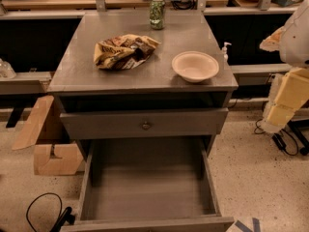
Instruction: Place brown chip bag into middle drawer
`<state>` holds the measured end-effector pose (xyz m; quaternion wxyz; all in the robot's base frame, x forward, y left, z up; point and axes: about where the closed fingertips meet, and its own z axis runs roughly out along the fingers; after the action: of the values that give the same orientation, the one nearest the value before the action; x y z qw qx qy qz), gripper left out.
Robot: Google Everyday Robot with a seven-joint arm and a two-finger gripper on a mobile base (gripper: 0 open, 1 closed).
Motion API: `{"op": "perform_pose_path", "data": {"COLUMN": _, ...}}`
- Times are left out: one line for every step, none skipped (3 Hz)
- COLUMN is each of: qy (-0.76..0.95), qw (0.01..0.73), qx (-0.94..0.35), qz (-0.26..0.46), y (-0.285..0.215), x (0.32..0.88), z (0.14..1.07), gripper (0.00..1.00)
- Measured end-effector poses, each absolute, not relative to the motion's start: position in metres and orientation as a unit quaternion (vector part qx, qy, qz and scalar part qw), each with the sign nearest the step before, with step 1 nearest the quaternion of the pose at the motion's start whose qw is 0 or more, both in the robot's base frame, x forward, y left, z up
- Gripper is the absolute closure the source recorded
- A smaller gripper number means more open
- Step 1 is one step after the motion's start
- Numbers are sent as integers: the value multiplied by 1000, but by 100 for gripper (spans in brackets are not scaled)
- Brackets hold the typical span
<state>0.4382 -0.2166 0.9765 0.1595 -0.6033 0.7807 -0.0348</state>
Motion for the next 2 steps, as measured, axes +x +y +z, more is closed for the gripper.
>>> {"op": "perform_pose_path", "data": {"qy": 781, "qw": 160, "qx": -603, "qz": -35, "y": -217, "x": 438, "z": 976, "gripper": 0}}
{"op": "perform_pose_path", "data": {"qy": 741, "qw": 187, "qx": -643, "qz": -39, "y": -197, "x": 460, "z": 977, "gripper": 0}}
